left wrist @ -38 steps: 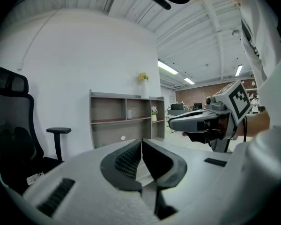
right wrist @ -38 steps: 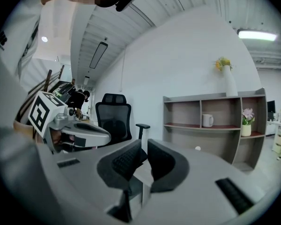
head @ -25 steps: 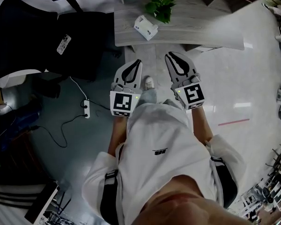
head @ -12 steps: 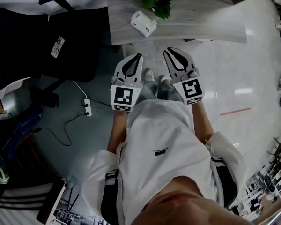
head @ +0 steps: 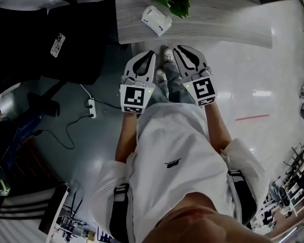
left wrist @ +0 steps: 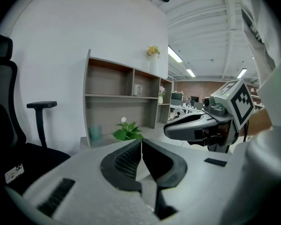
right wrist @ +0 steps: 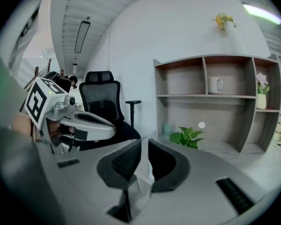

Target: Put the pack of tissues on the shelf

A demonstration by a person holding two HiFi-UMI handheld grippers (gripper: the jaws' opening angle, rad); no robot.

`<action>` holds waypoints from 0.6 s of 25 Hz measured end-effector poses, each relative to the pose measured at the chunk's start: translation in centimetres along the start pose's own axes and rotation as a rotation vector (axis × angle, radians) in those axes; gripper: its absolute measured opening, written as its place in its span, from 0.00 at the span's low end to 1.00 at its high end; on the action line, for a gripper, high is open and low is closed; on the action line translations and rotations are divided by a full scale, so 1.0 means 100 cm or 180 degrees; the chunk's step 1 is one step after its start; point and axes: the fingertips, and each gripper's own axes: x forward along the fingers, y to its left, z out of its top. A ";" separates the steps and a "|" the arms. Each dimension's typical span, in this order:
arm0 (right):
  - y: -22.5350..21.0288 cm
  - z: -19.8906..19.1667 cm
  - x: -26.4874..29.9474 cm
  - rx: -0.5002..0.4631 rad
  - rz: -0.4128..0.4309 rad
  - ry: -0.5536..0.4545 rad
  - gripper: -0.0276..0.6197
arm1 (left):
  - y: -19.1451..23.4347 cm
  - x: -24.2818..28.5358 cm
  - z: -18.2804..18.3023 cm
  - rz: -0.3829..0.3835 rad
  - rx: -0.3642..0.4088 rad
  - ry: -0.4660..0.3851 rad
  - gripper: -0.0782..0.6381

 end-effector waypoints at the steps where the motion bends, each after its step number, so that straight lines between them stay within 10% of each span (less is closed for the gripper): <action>1: -0.001 -0.003 0.004 0.0007 0.0016 0.0020 0.09 | 0.001 0.003 -0.003 0.0004 -0.0008 0.0016 0.15; 15: -0.019 -0.042 0.043 0.0135 0.0164 0.0275 0.11 | 0.008 0.046 -0.033 -0.0012 -0.0128 0.0216 0.15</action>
